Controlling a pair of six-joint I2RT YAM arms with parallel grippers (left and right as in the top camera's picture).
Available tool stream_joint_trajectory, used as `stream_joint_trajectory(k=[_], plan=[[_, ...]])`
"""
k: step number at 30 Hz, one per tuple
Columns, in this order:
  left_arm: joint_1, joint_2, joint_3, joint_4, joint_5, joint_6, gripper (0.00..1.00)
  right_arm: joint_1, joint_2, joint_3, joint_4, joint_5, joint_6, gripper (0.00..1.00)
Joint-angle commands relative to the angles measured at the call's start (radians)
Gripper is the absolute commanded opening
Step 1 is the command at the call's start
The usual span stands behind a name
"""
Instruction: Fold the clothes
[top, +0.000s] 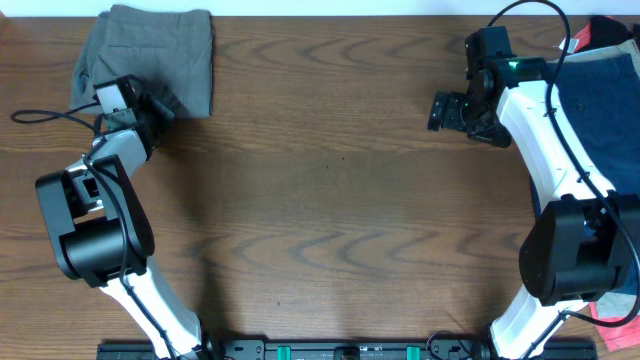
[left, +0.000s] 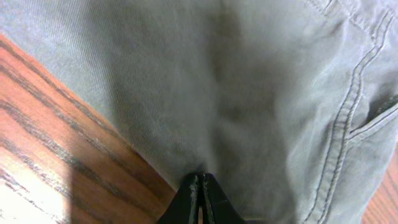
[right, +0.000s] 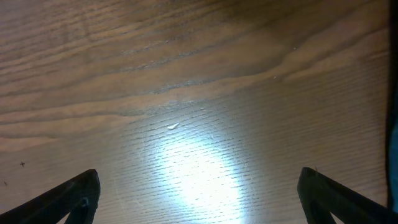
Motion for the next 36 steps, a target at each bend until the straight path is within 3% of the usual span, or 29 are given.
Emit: stream_joint_trajectory(k=[1, 6, 13, 19, 22, 25, 28, 32, 36], plan=[[0.0, -0.052, -0.002, -0.016, -0.007, 0.032, 0.06, 0.0, -0.003, 0.003, 0.0, 0.01, -0.01, 0.99], [0.0, -0.184, -0.002, -0.098, -0.005, 0.032, 0.09, 0.0, -0.003, 0.003, 0.0, 0.01, -0.01, 0.99], [0.0, -0.436, -0.002, -0.463, 0.053, 0.013, 0.39, 0.0, -0.003, 0.003, 0.0, 0.01, -0.01, 0.99], [0.0, -0.59, -0.002, -0.791, 0.127, 0.017, 0.45, 0.0, -0.003, 0.003, 0.0, 0.01, -0.01, 0.99], [0.0, -0.666, -0.002, -0.921, 0.131, 0.05, 0.57, 0.0, -0.003, 0.003, 0.0, 0.01, -0.01, 0.99], [0.0, -0.746, -0.002, -1.027, 0.153, 0.128, 0.62, 0.0, -0.003, 0.003, 0.0, 0.01, -0.01, 0.99], [-0.002, -0.835, -0.003, -1.143, 0.187, 0.198, 0.78, 0.0, -0.003, 0.003, 0.0, 0.01, -0.01, 0.99], [-0.001, -0.925, -0.016, -1.252, 0.191, 0.212, 0.92, 0.0, -0.003, 0.003, 0.0, 0.01, -0.01, 0.99], [-0.002, -1.015, -0.037, -1.373, 0.192, 0.221, 0.93, 0.0, -0.003, 0.003, 0.0, 0.01, -0.01, 0.99]])
